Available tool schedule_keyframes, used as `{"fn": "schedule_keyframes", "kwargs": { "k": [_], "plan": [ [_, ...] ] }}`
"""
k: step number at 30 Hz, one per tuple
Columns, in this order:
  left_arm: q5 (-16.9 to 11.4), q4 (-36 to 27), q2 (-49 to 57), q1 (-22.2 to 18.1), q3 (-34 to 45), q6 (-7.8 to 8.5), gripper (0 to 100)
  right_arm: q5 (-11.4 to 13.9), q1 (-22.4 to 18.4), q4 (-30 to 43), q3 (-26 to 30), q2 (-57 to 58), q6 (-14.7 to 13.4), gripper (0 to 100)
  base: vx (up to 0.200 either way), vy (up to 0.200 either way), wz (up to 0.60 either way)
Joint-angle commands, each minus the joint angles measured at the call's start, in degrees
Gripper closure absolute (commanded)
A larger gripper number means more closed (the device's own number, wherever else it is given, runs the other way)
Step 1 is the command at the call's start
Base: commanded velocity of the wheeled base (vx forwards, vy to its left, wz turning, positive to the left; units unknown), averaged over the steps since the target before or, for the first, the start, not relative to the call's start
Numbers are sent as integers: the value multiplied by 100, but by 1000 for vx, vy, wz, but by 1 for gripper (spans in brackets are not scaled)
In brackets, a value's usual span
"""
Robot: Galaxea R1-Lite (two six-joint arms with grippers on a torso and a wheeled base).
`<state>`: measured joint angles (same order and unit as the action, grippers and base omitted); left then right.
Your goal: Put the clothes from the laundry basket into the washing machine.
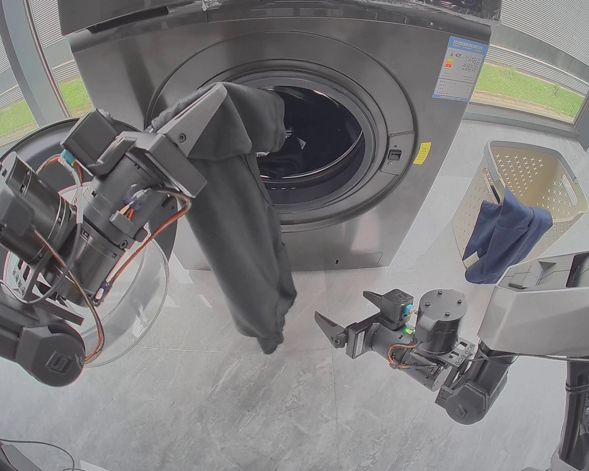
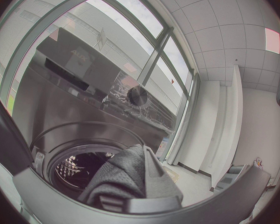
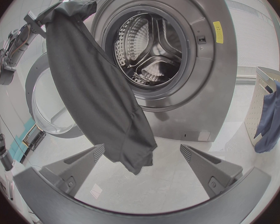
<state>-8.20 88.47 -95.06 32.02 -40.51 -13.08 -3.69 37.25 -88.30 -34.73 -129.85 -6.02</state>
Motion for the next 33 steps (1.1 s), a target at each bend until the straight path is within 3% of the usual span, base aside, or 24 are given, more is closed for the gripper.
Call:
{"fn": "schedule_keyframes", "kwargs": {
  "k": [1,5,11,17,33],
  "plan": [
    [29,4,-4,14,-282,-2,100,9,221,5,-403,-365,-13,0,0,0,0],
    [56,4,-4,6,-317,7,100,35,335,14,-684,-488,-13,0,0,0,0],
    [56,4,23,-21,-344,7,100,299,537,76,-1036,-646,-22,0,0,0,0],
    [47,4,93,-21,-326,7,100,325,643,41,-1431,-963,-75,0,0,0,0],
    [56,4,84,-21,-335,-2,100,387,660,14,-1422,-1358,-329,0,0,0,0]
  ]
}}
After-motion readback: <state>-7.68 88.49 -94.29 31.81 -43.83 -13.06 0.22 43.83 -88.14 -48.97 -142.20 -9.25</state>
